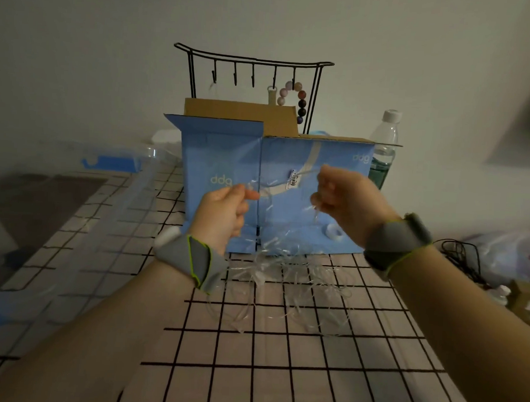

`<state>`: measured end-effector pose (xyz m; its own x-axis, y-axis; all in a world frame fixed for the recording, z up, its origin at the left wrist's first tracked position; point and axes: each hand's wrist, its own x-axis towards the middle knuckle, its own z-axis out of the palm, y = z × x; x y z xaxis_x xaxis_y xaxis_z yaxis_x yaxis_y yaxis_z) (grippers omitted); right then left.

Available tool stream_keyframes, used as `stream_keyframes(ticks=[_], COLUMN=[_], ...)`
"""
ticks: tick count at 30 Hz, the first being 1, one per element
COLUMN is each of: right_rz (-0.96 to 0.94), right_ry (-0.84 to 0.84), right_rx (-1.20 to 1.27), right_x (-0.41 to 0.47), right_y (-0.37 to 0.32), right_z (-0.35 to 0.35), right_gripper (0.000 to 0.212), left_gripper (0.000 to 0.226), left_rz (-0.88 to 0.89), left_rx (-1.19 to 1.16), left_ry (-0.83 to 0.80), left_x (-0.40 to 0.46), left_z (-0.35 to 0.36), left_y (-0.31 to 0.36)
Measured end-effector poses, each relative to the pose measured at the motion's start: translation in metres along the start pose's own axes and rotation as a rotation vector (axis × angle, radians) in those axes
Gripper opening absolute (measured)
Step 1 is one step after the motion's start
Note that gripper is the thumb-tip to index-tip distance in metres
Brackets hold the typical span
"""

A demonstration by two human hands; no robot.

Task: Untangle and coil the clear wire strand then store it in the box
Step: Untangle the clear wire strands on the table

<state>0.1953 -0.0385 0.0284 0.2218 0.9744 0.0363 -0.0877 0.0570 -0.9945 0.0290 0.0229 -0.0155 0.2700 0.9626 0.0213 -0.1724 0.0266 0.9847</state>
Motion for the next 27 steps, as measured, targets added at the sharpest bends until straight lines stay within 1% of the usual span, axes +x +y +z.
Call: stream_keyframes(ticks=[2, 4, 7, 9, 11, 12, 14, 16, 18, 19, 21, 24, 25, 26, 27], right_rz=[0.05, 0.061, 0.056, 0.079, 0.082, 0.067, 0.02, 0.017, 0.035, 0.037, 0.046, 0.06, 0.053, 0.042, 0.039], right_ry=[-0.11, -0.165, -0.125, -0.082, -0.081, -0.109, -0.176, -0.163, -0.055, -0.006, 0.055, 0.14, 0.178, 0.216, 0.252], right_rx=[0.201, 0.321, 0.453, 0.522, 0.574, 0.59, 0.601, 0.518, 0.265, 0.116, -0.155, -0.591, -0.671, -0.669, -0.592], right_x=[0.0, 0.001, 0.006, 0.01, 0.01, 0.01, 0.009, 0.01, 0.013, 0.014, 0.013, 0.01, 0.01, 0.011, 0.012], right_y=[-0.005, -0.003, -0.001, -0.003, -0.004, -0.003, -0.002, -0.004, -0.007, -0.007, -0.005, -0.001, 0.001, 0.003, 0.004], right_z=[-0.009, -0.013, -0.013, -0.017, -0.02, -0.022, -0.023, -0.024, -0.027, -0.03, -0.035, -0.043, -0.046, -0.05, -0.054], right_gripper=[0.032, 0.03, 0.027, 0.022, 0.02, 0.024, 0.028, 0.027, 0.024, 0.023, 0.023, 0.021, 0.022, 0.024, 0.026], left_gripper=[0.031, 0.03, 0.031, 0.031, 0.032, 0.032, 0.026, 0.014, 0.011, 0.012, 0.013, 0.023, 0.027, 0.03, 0.031], left_rz=[0.005, 0.007, 0.028, -0.001, -0.045, -0.053, -0.023, 0.048, 0.128, 0.158, 0.189, 0.129, 0.1, 0.069, 0.036], left_rx=[0.083, 0.112, 0.069, -0.007, -0.049, -0.014, 0.163, 0.354, 0.522, 0.568, 0.575, 0.538, 0.495, 0.427, 0.329], left_ry=[0.005, 0.003, 0.023, 0.013, -0.022, -0.042, -0.076, -0.093, -0.084, -0.076, -0.039, 0.104, 0.155, 0.197, 0.233], left_x=[0.003, 0.006, 0.007, 0.005, 0.0, -0.002, -0.005, -0.002, 0.004, 0.006, 0.008, 0.018, 0.022, 0.027, 0.03], left_z=[-0.004, -0.004, 0.001, 0.003, 0.003, 0.002, 0.002, 0.0, -0.005, -0.008, -0.012, -0.019, -0.022, -0.024, -0.026], left_y=[-0.001, -0.002, -0.007, -0.009, -0.01, -0.011, -0.012, -0.013, -0.015, -0.016, -0.019, -0.028, -0.031, -0.034, -0.035])
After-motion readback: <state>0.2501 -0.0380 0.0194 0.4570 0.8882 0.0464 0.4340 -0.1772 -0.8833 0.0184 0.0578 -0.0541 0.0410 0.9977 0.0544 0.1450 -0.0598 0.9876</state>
